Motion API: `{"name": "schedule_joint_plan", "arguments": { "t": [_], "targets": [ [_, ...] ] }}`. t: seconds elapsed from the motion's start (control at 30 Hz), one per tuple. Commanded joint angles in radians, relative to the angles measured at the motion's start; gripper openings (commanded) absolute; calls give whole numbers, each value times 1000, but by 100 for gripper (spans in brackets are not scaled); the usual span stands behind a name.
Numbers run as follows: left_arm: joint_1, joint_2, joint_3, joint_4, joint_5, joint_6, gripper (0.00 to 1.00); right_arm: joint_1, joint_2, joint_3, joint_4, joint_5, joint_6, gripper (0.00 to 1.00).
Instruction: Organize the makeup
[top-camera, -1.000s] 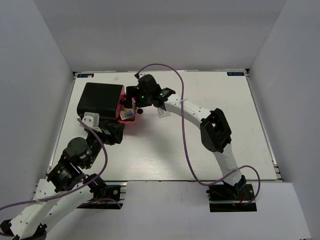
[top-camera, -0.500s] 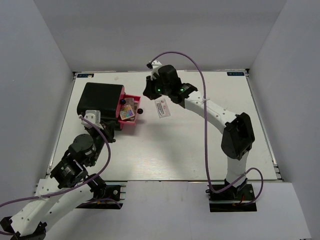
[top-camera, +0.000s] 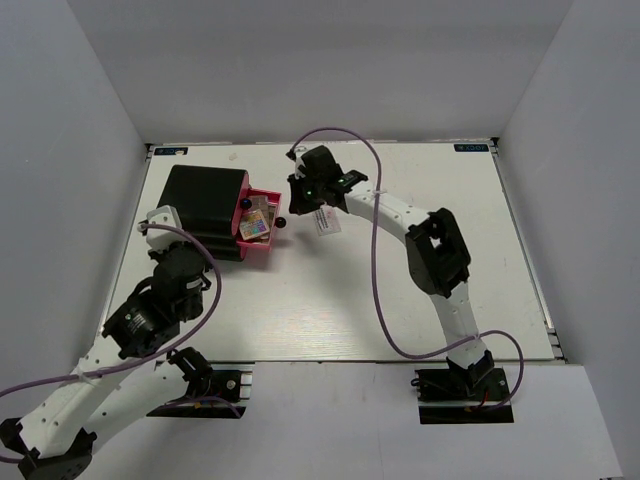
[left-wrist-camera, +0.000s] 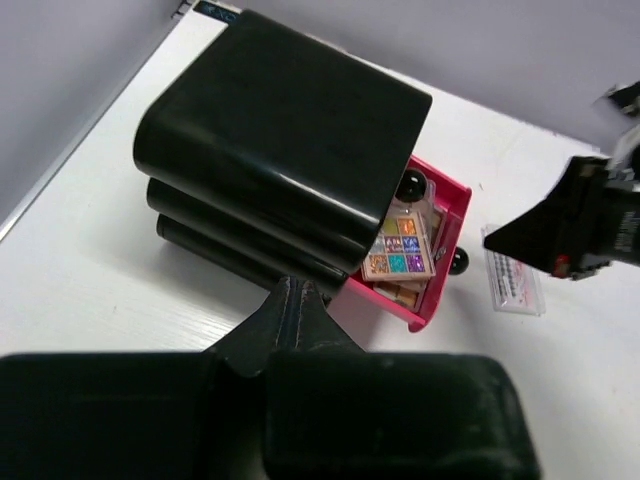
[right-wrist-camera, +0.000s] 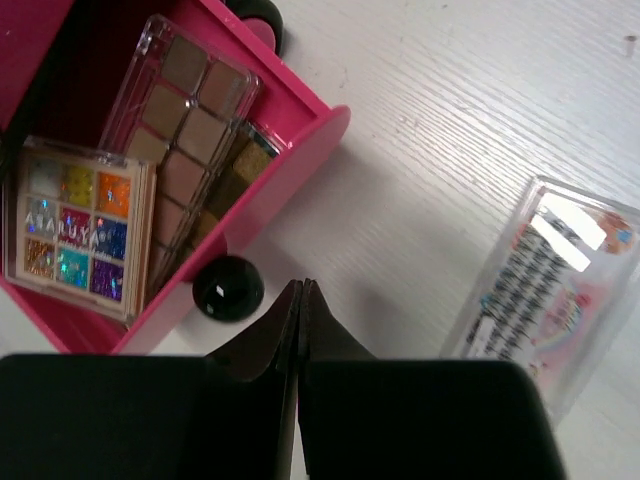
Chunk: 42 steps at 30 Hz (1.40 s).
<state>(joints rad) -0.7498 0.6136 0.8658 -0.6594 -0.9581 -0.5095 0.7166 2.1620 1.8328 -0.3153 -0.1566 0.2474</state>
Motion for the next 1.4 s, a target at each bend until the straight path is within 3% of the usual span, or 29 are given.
{"name": "schedule_joint_plan", "arguments": {
  "t": [0.0, 0.1, 0.3, 0.87, 1.37],
  "targets": [
    [1, -5, 32, -22, -42, 8, 0, 9, 65, 140, -31, -20, 23, 0],
    [1, 14, -10, 18, 47, 57, 0, 6, 114, 195, -42, -29, 32, 0],
    [1, 44, -47, 66, 87, 94, 5, 4, 142, 201, 2, -78, 35, 0],
    [1, -11, -90, 90, 117, 101, 16, 6, 255, 353, 90, -277, 82, 0],
    [1, -34, -99, 104, 131, 108, 20, 17, 312, 379, 225, -445, 150, 0]
  ]
}}
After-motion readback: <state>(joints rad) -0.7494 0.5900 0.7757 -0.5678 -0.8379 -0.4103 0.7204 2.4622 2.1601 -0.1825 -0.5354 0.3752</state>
